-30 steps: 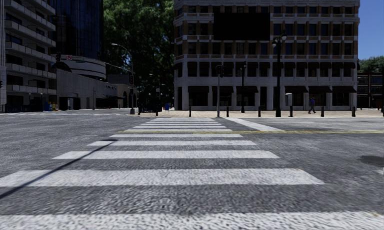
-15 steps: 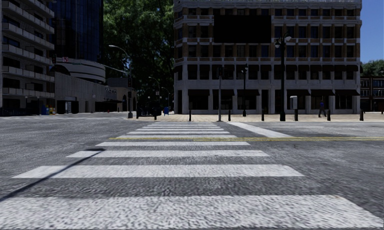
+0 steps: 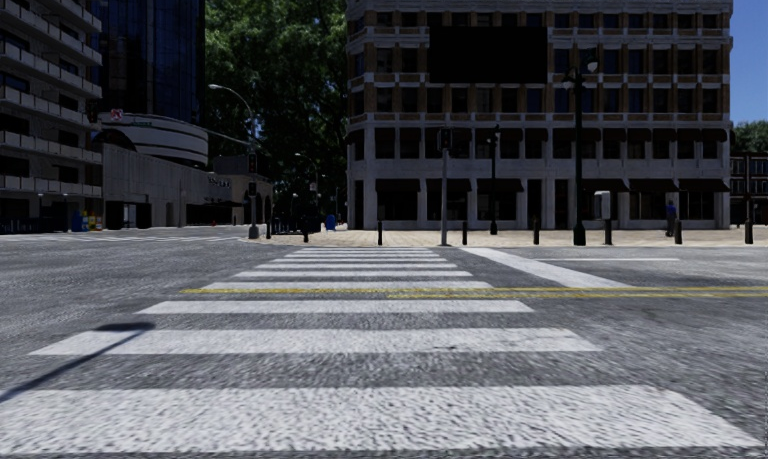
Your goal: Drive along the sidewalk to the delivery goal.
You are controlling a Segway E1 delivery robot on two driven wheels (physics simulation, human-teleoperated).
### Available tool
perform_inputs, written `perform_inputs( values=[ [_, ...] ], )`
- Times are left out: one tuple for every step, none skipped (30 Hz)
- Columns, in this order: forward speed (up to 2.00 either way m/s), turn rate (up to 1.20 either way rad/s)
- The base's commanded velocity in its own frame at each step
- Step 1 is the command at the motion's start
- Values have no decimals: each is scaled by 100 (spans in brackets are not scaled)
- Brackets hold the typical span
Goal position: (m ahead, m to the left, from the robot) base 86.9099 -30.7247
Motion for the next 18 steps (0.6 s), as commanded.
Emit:
perform_inputs(
  values=[
    [200,0],
    [200,0],
    [200,0],
    [200,0],
    [200,0],
    [200,0],
    [200,0],
    [200,0],
    [200,0],
    [200,0],
    [200,0],
    [200,0],
    [200,0],
    [200,0],
    [200,0],
    [200,0],
    [200,0],
    [200,0]
  ],
)
